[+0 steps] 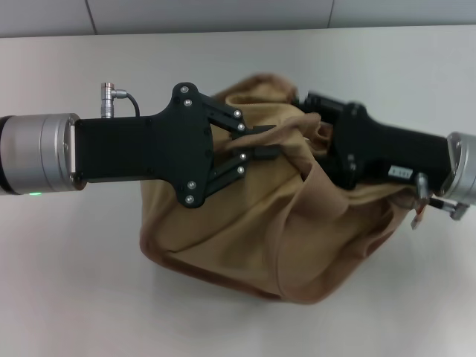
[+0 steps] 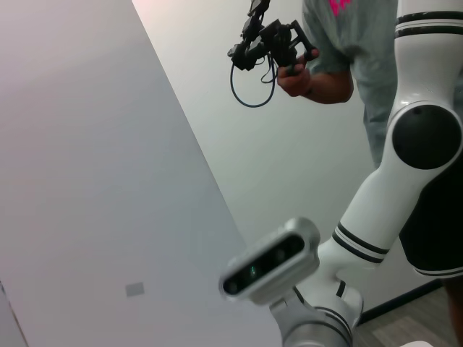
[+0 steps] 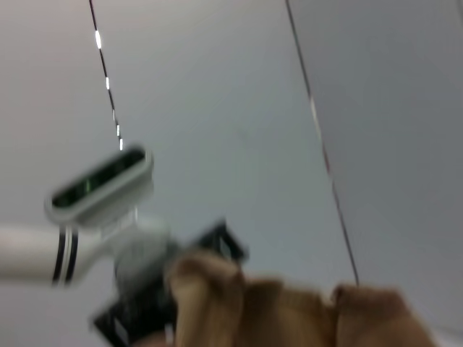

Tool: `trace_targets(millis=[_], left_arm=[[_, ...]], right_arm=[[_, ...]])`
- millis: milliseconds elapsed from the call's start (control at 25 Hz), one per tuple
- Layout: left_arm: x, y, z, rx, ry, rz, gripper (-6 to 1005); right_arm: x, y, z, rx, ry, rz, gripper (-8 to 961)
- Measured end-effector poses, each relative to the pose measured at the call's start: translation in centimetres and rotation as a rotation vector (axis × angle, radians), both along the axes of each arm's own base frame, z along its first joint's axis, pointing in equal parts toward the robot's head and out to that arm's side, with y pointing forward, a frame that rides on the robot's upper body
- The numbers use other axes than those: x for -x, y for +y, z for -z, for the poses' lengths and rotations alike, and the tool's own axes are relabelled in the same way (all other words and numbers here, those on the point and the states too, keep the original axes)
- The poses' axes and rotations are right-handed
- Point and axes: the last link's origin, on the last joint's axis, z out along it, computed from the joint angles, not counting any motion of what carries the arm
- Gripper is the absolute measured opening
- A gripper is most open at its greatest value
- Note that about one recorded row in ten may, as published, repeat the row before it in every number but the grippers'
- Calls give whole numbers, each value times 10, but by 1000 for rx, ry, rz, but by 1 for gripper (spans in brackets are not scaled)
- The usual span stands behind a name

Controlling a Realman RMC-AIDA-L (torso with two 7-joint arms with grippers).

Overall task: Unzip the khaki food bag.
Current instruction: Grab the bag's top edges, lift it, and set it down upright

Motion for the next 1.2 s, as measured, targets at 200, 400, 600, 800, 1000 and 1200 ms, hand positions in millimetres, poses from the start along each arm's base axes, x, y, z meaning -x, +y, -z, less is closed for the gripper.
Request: trace_targets(millis=[200, 400, 600, 800, 1000, 1200], left_arm=[[0, 1, -1, -13, 0, 6, 85], [-1, 2, -1, -16, -1, 4, 85], [-1, 3, -2, -22, -8, 2, 85], [-2, 4, -2, -29, -12, 1, 85], [-2, 4, -2, -35, -13, 7, 85], [-4, 4, -2, -34, -13, 13, 85]], right_arm=[[-19, -9, -4, 39, -99, 45, 844], [-34, -23, -12, 29, -107, 73, 843], [-53, -38, -22, -3, -120, 123, 843], [-68, -51, -39, -78, -29, 194, 834], [-68, -60, -55, -150, 45, 152, 811], [-60, -53, -64, -192, -64, 30, 788]])
